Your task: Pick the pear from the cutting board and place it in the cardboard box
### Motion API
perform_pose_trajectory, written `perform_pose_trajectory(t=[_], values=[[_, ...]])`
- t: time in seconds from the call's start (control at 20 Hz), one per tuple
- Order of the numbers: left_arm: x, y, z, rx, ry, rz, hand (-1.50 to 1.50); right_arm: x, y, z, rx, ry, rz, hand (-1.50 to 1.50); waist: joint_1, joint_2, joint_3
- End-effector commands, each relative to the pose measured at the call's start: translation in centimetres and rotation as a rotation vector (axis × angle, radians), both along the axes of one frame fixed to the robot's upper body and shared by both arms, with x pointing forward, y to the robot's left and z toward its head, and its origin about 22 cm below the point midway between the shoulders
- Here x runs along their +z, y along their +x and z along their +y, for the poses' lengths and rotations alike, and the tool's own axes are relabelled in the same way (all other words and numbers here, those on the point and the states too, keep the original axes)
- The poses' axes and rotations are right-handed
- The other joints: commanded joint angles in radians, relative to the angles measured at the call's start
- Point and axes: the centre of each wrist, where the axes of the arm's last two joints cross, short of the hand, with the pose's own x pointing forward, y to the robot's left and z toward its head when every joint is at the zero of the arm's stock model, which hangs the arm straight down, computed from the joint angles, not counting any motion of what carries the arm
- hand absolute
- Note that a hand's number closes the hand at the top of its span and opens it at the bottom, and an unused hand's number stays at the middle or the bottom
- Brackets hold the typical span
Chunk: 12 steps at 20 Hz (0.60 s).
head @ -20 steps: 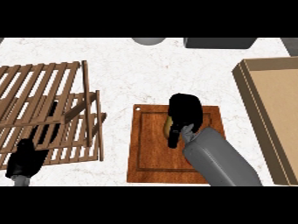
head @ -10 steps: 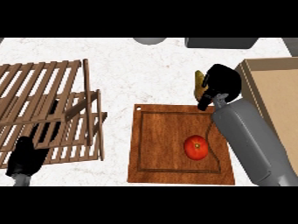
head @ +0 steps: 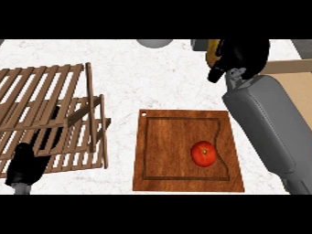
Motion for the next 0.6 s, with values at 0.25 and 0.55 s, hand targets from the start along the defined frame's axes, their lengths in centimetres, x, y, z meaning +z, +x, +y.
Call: perform_pose_trajectory(t=[0.25,0.55], values=[[4.3,1.7,3.0,0.059,0.036,-0.109,0.0,6.8,-0.8,-2.5,-0.258,-0.034,-0.211,1.5,-0.007,-0.009,0.019],[2.7,0.6,2.4,0.058,0.041,-0.115,0.0,8.4,-1.0,-7.0,-0.353,-0.051,-0.207,1.5,-0.007,-0.008,0.019]])
